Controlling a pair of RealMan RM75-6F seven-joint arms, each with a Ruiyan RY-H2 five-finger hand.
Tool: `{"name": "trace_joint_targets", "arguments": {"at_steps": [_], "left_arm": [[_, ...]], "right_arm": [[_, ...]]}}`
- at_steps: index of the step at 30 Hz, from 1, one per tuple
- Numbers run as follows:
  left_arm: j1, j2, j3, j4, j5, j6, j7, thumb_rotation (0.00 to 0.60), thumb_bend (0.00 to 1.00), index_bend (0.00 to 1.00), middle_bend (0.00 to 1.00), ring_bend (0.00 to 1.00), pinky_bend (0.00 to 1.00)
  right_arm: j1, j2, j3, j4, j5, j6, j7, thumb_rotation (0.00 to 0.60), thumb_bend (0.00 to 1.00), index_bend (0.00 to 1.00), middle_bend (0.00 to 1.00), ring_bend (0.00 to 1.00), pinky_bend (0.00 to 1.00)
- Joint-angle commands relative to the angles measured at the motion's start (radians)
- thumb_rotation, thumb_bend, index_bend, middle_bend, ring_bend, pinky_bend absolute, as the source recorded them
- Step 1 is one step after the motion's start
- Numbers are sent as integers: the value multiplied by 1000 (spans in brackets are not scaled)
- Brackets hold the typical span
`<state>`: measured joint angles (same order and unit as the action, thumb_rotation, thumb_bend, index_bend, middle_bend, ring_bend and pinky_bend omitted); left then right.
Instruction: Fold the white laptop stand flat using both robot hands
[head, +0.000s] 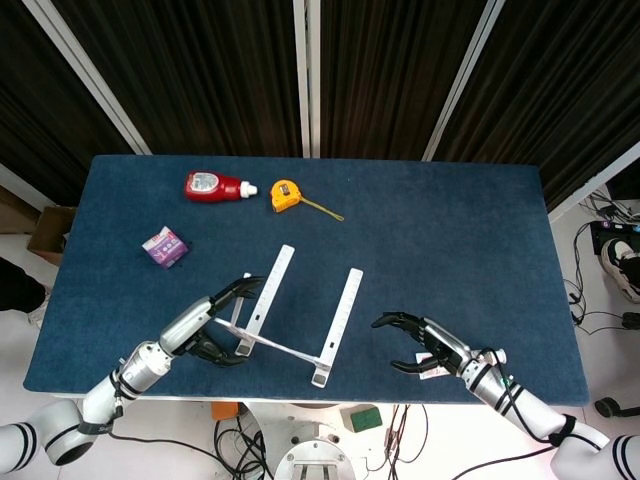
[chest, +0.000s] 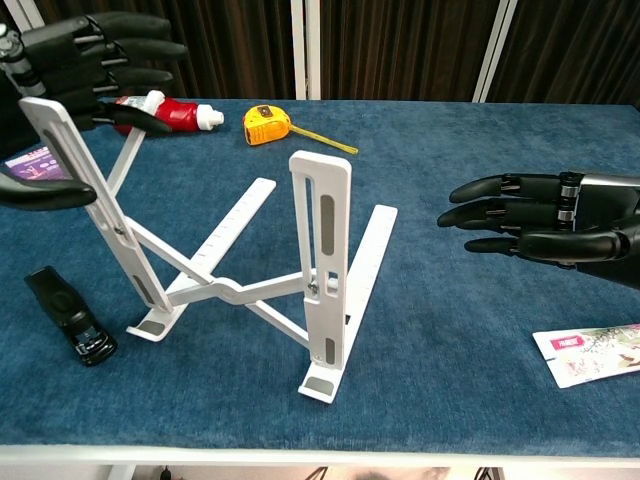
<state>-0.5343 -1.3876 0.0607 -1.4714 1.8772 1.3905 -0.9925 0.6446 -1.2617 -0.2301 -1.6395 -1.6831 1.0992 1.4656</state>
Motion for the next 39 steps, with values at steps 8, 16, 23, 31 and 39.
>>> {"name": "trace_joint_targets", "arguments": {"at_steps": [8, 16, 23, 31, 39], "left_arm": [[-5, -40, 56, 39, -41, -41, -47, 600, 175, 60, 45, 0, 209], [19, -46, 121, 56, -57, -46, -104, 600, 175, 61, 46, 0, 230], [32, -50, 168, 57, -48, -40, -166, 600, 175, 60, 46, 0, 233], [32, -45, 192, 48, -38, -37, -174, 600, 175, 60, 46, 0, 238], [40, -7, 158, 18, -49, -2, -17, 600, 175, 60, 46, 0, 193]], "right_arm": [[-7, -8, 7, 10, -8, -8, 6, 600, 176, 273, 232, 11, 14], [-9, -15, 11, 22, -15, -12, 16, 600, 176, 273, 232, 11, 14], [-12, -21, 14, 34, -19, -13, 25, 600, 176, 273, 232, 11, 14], [-14, -22, 18, 37, -20, -14, 9, 600, 176, 272, 232, 11, 14], [-2, -67, 60, -13, -9, -59, -303, 600, 93, 149, 181, 0, 13]]}}
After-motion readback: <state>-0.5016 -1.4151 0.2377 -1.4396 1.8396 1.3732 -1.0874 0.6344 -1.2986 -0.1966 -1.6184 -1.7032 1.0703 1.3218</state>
